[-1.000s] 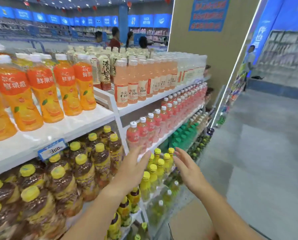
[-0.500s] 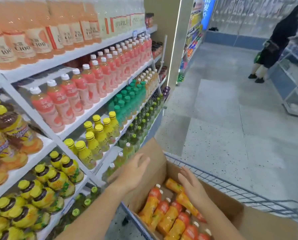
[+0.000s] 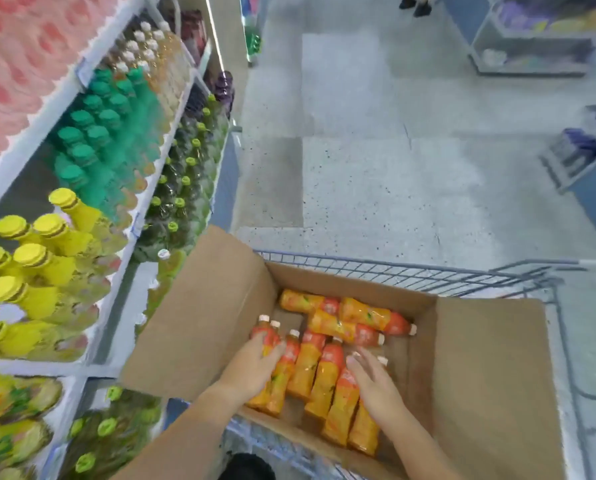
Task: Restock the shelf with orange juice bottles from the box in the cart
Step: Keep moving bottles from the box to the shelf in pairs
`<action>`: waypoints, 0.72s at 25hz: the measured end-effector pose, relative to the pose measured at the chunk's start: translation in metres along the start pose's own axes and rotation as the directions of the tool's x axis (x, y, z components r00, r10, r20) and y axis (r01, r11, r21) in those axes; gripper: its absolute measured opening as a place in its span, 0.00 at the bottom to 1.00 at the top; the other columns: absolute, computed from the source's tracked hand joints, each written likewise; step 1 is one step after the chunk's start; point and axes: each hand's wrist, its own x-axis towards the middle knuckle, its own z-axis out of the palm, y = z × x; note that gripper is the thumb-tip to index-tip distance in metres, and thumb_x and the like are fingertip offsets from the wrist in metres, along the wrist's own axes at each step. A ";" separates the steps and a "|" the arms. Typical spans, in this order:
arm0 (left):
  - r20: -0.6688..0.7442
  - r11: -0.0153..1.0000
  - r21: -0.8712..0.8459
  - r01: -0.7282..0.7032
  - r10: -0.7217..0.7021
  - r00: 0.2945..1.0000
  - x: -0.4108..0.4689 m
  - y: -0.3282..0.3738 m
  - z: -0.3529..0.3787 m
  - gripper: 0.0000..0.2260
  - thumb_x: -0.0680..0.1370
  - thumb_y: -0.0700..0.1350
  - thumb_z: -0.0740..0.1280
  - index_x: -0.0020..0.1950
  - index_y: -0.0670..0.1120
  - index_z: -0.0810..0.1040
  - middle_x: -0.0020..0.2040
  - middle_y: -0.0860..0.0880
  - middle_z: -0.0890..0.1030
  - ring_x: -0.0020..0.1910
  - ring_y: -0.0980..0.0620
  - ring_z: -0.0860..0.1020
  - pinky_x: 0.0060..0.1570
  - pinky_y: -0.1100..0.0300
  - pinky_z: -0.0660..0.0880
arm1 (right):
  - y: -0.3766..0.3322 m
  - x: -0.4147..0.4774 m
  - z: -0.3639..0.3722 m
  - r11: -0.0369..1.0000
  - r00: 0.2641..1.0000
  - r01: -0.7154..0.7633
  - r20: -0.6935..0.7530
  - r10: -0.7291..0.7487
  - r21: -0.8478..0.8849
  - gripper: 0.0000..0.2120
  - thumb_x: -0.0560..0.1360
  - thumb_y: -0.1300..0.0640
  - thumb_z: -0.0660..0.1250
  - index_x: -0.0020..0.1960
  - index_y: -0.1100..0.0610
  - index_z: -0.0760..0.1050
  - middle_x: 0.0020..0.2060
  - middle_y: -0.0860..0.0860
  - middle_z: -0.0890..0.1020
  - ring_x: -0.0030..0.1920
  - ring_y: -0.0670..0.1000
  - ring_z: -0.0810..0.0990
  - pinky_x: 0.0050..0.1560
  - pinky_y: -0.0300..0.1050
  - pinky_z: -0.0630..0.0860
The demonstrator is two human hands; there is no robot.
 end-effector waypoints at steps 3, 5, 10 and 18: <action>0.120 0.990 0.137 0.037 -0.053 0.991 0.027 -0.019 0.018 0.31 0.80 0.64 0.60 0.78 0.48 0.64 0.74 0.48 0.71 0.73 0.46 0.70 0.69 0.54 0.67 | 0.039 0.016 0.014 0.995 0.996 -0.082 -0.021 0.083 0.050 0.29 0.80 0.41 0.63 0.78 0.51 0.64 0.74 0.48 0.70 0.74 0.49 0.69 0.72 0.45 0.65; 0.175 0.981 0.186 0.060 -0.093 0.980 0.046 -0.031 0.035 0.34 0.79 0.66 0.59 0.80 0.49 0.60 0.77 0.48 0.68 0.74 0.46 0.69 0.71 0.52 0.66 | 0.064 0.025 0.019 0.990 0.989 -0.122 -0.076 0.128 0.072 0.29 0.81 0.43 0.63 0.78 0.52 0.63 0.74 0.47 0.70 0.73 0.48 0.69 0.72 0.43 0.63; 0.274 0.967 0.254 0.030 -0.102 0.956 0.077 -0.044 0.105 0.33 0.81 0.62 0.61 0.80 0.47 0.59 0.77 0.48 0.68 0.74 0.47 0.68 0.70 0.54 0.65 | 0.115 0.049 0.011 0.967 0.943 -0.227 -0.221 0.249 0.118 0.17 0.82 0.51 0.63 0.70 0.52 0.72 0.63 0.46 0.76 0.63 0.50 0.76 0.59 0.40 0.66; 0.213 0.941 0.338 -0.028 -0.048 0.976 0.116 -0.052 0.209 0.19 0.79 0.51 0.70 0.66 0.43 0.76 0.54 0.48 0.81 0.56 0.47 0.80 0.54 0.57 0.76 | 0.172 0.108 0.005 0.906 0.857 -0.423 -0.320 0.404 0.011 0.33 0.77 0.44 0.69 0.77 0.56 0.63 0.71 0.56 0.74 0.71 0.59 0.73 0.71 0.53 0.69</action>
